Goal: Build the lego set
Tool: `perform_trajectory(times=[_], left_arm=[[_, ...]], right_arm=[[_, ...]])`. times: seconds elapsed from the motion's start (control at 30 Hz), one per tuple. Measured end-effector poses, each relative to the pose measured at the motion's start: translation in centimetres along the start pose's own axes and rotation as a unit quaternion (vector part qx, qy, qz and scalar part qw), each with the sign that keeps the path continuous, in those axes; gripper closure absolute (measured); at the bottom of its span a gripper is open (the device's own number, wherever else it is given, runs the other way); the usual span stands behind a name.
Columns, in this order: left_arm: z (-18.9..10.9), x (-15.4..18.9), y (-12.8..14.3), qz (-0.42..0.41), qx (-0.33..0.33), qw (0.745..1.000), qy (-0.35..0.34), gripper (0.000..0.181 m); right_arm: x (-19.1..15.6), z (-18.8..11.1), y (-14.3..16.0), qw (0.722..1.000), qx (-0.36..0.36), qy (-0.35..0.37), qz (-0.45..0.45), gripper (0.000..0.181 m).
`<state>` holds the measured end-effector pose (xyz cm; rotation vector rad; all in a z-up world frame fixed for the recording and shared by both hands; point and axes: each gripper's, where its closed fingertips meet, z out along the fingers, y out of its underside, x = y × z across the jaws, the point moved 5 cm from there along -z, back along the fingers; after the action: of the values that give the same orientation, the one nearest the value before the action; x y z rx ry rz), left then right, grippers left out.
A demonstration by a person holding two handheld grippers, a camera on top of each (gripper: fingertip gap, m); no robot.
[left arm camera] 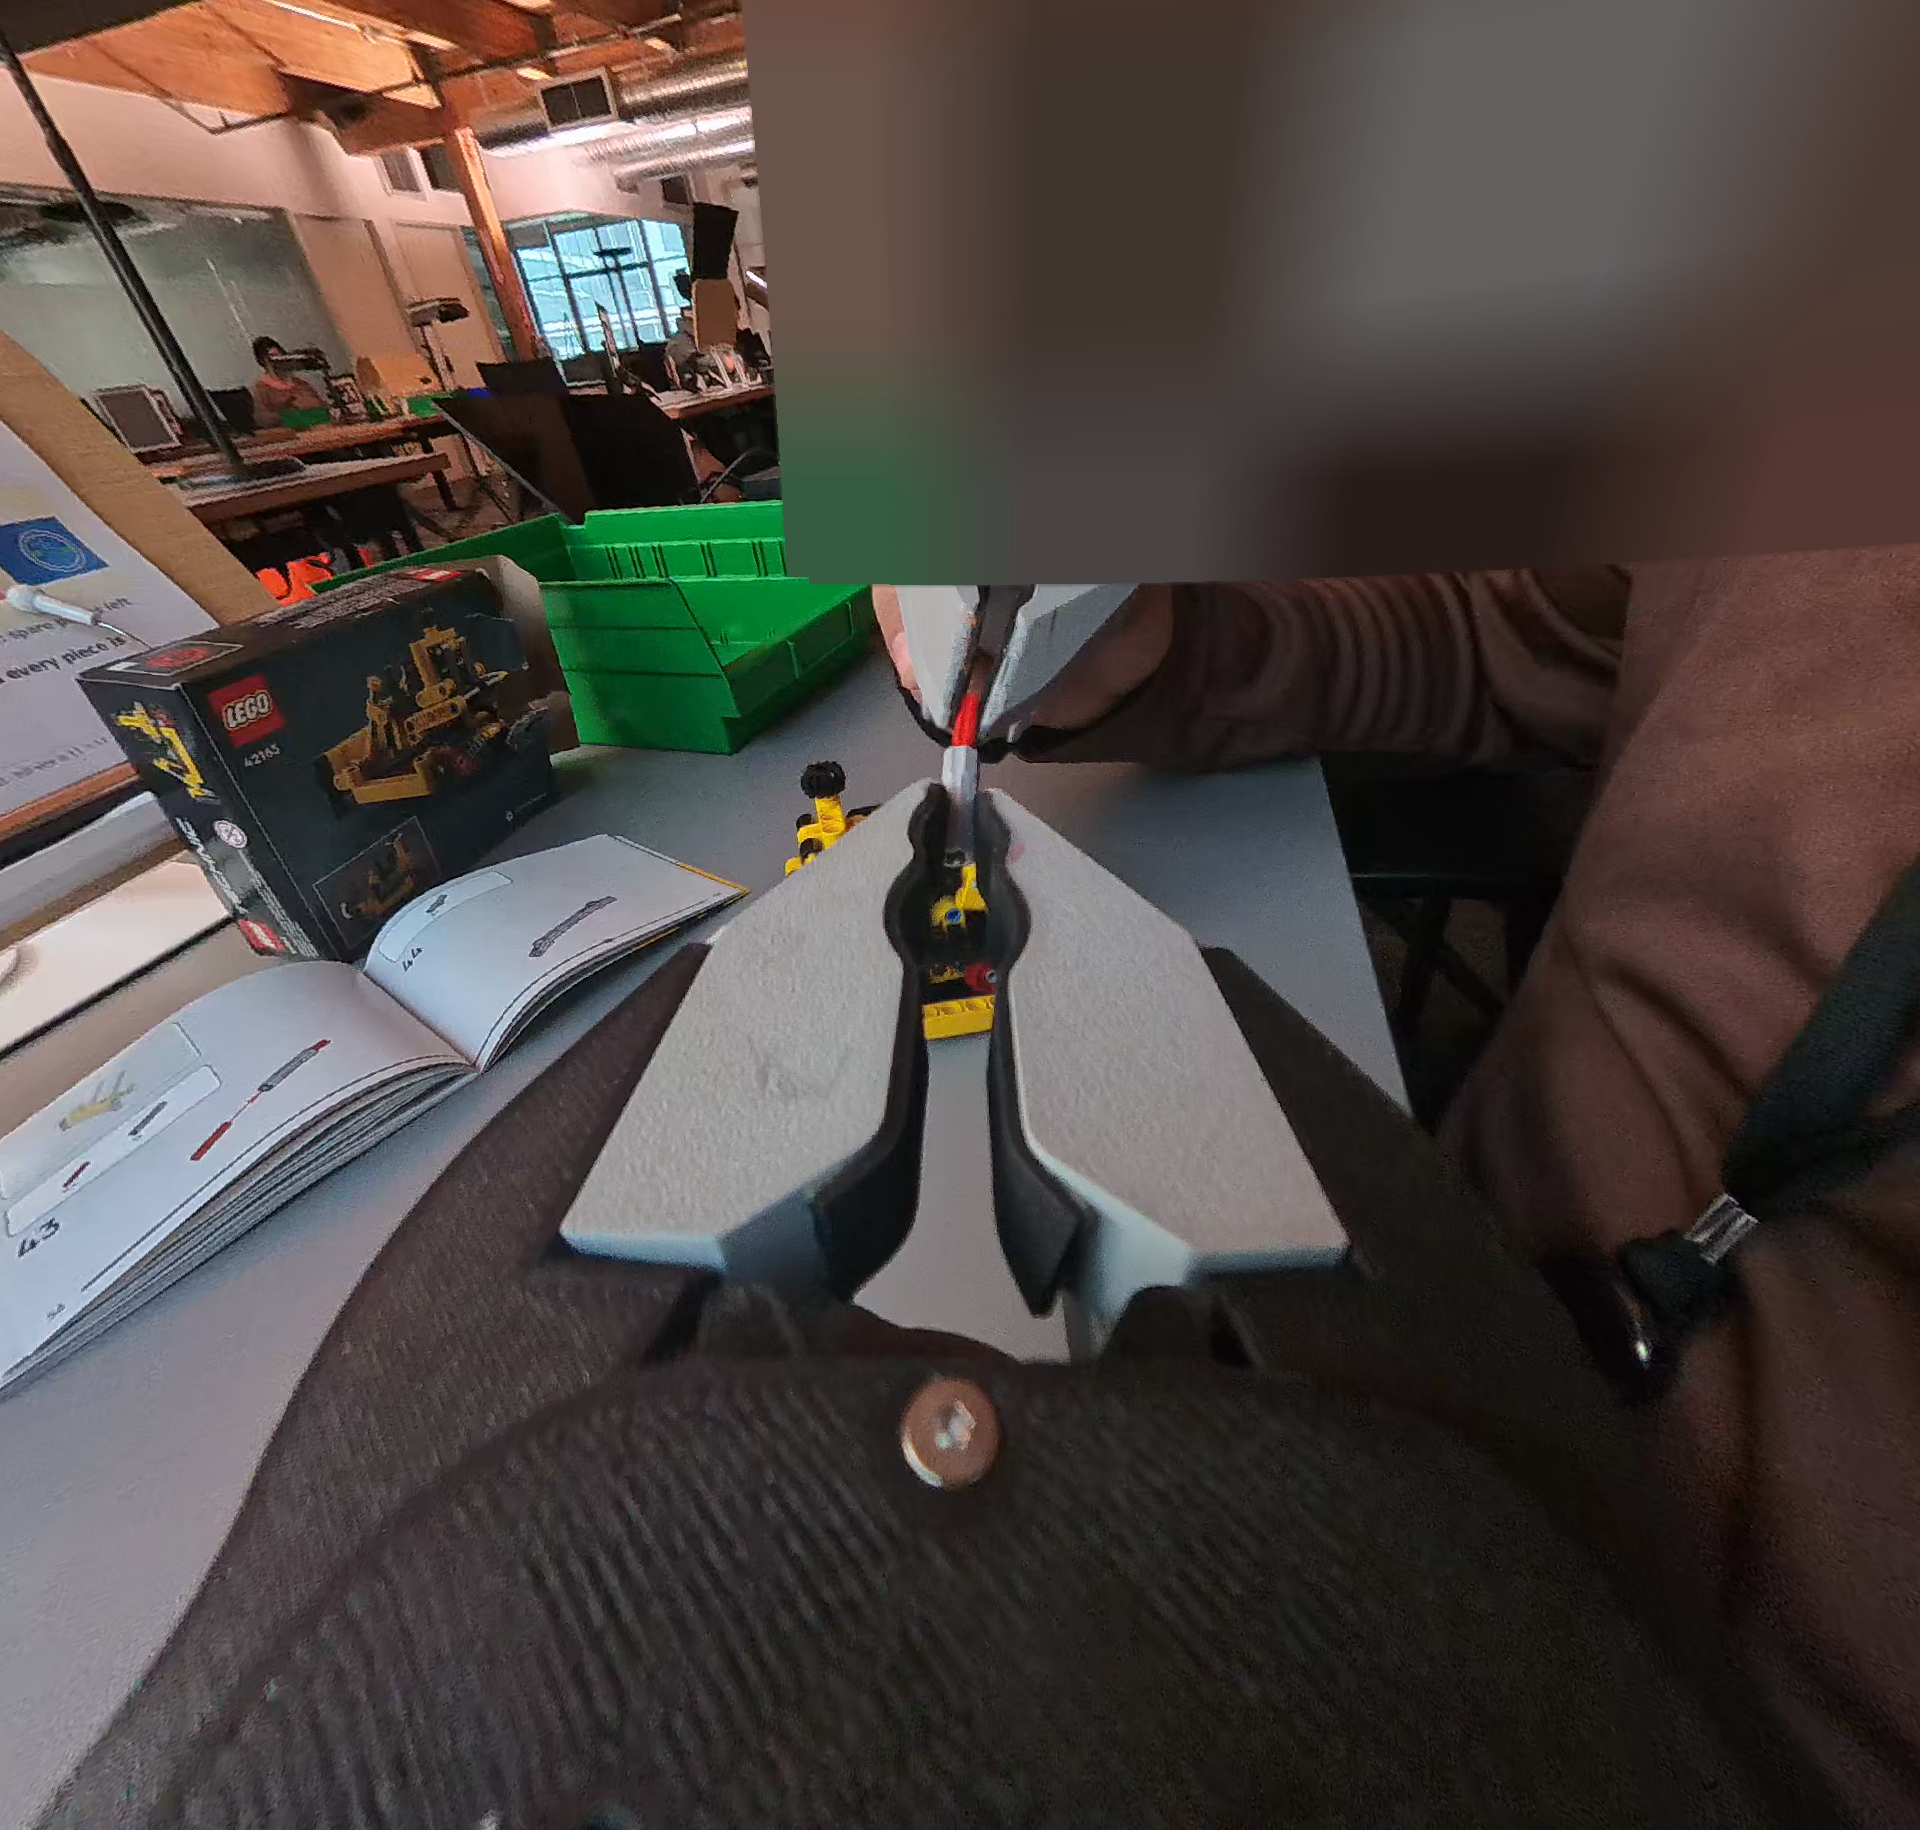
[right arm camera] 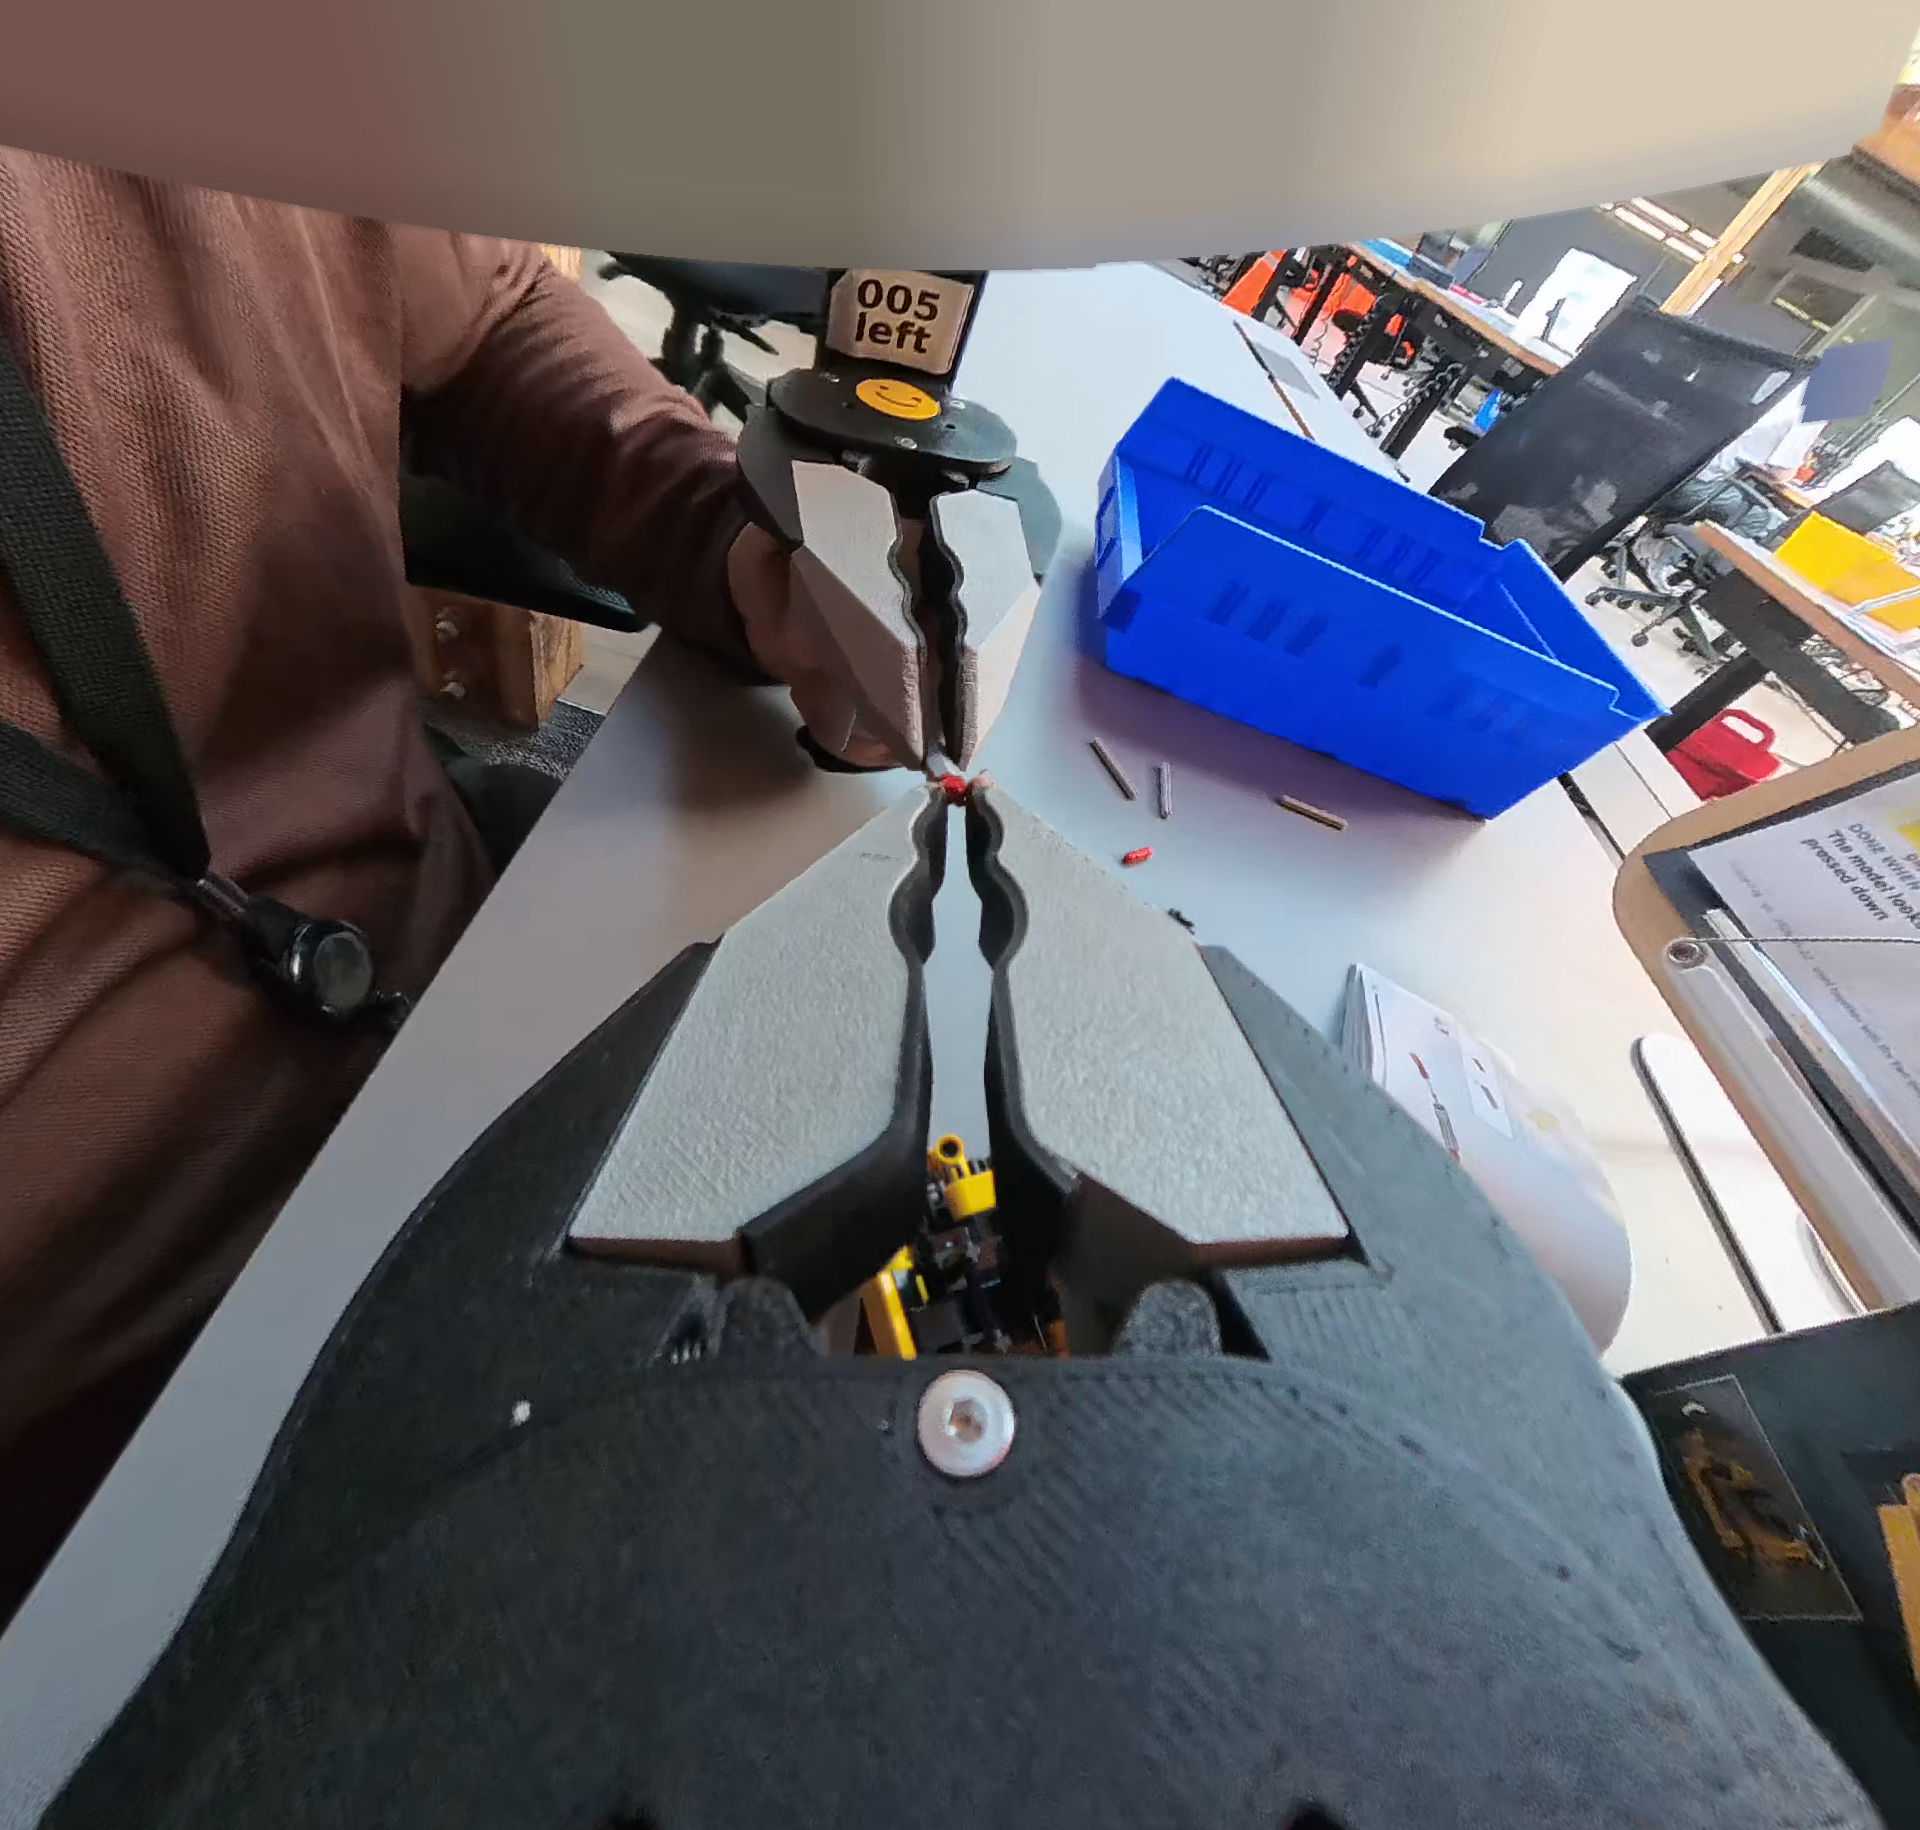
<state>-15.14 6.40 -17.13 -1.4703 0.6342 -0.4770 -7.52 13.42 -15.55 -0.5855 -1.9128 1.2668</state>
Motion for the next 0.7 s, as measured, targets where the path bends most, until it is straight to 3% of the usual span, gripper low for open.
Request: perform_trajectory(times=[0.37, 0.7], left_arm=[[-0.8, -0.6, 1.8, -0.053, -0.069, 0.996, -0.024, 0.179], [-1.5, -1.2, 1.6, -0.075, -0.050, 0.995, -0.048, 0.179]], right_arm=[[0.2, 1.7, 1.6, 0.998, -0.036, 0.009, 0.055, 0.181], [0.8, 2.4, 1.3, 0.996, -0.044, 0.019, 0.069, 0.181]])
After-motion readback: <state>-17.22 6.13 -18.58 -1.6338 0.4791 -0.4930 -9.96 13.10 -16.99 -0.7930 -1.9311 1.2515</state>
